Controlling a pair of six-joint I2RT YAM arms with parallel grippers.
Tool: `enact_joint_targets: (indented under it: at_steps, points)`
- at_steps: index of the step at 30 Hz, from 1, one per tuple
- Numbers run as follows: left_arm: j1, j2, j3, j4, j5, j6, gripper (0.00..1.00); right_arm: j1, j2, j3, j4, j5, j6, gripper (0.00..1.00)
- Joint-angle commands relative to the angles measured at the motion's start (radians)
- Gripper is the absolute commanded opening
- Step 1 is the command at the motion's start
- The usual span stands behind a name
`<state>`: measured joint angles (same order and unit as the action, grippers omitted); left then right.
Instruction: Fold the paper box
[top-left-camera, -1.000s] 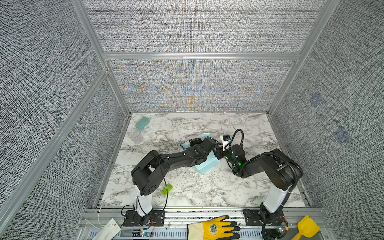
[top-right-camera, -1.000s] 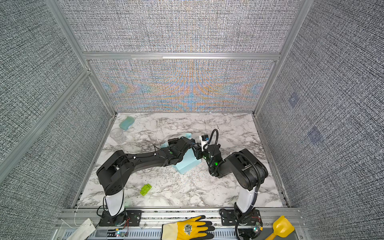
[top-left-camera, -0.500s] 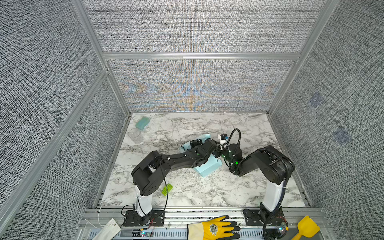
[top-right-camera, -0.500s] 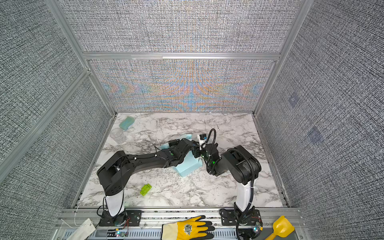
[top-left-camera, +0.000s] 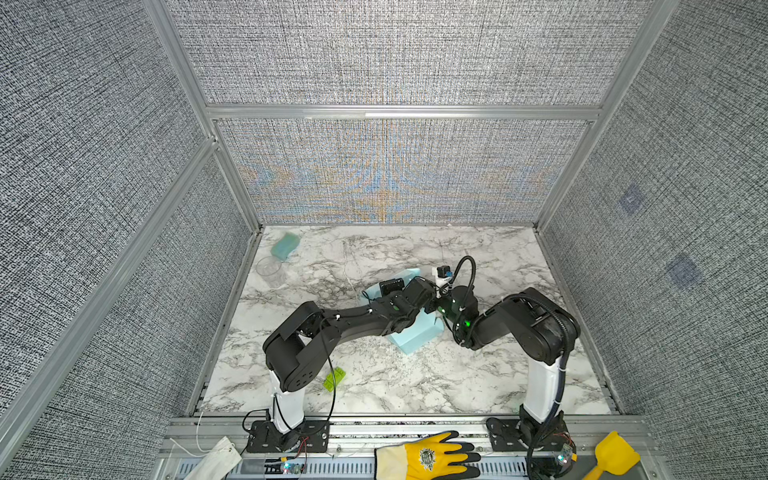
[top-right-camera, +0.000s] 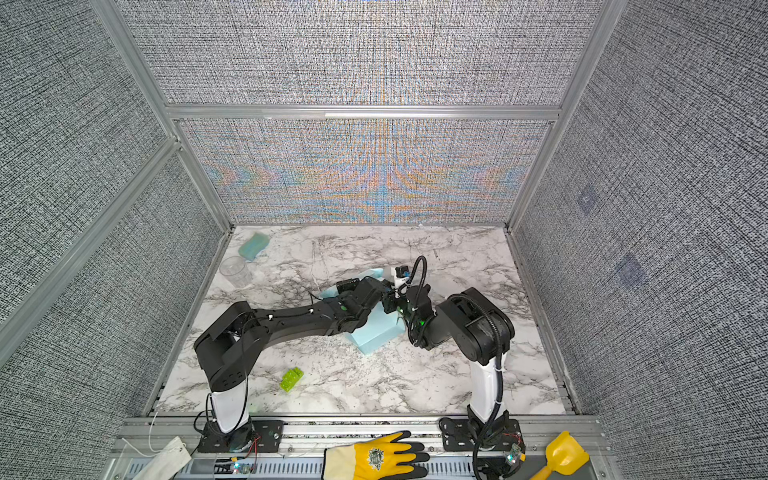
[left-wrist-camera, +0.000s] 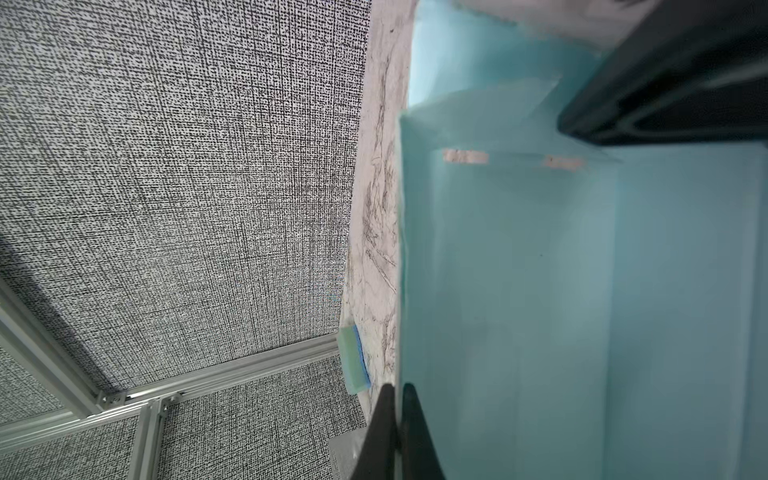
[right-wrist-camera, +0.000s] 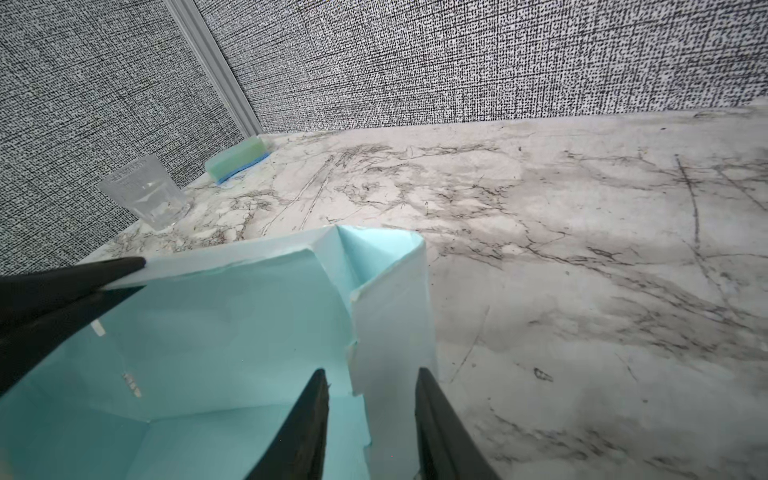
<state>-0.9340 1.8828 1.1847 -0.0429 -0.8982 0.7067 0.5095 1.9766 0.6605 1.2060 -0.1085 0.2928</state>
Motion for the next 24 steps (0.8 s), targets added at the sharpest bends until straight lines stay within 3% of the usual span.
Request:
enact_joint_targets:
  at_steps: [1, 7, 10, 24]
  points:
    - [0.001, -0.004, -0.002, -0.012, 0.003, -0.009, 0.00, -0.001, 0.002, -0.001, 0.034, 0.070, 0.012, 0.30]
    - [0.003, -0.004, -0.004, -0.012, 0.007, -0.013, 0.00, 0.001, -0.010, -0.012, 0.039, 0.089, 0.008, 0.06]
    - [0.004, -0.004, -0.004, -0.013, 0.009, -0.017, 0.00, 0.001, -0.021, -0.016, 0.043, 0.084, 0.008, 0.01]
    - [0.012, 0.009, 0.010, -0.018, 0.009, -0.027, 0.00, 0.029, -0.115, -0.092, 0.069, 0.066, 0.014, 0.00]
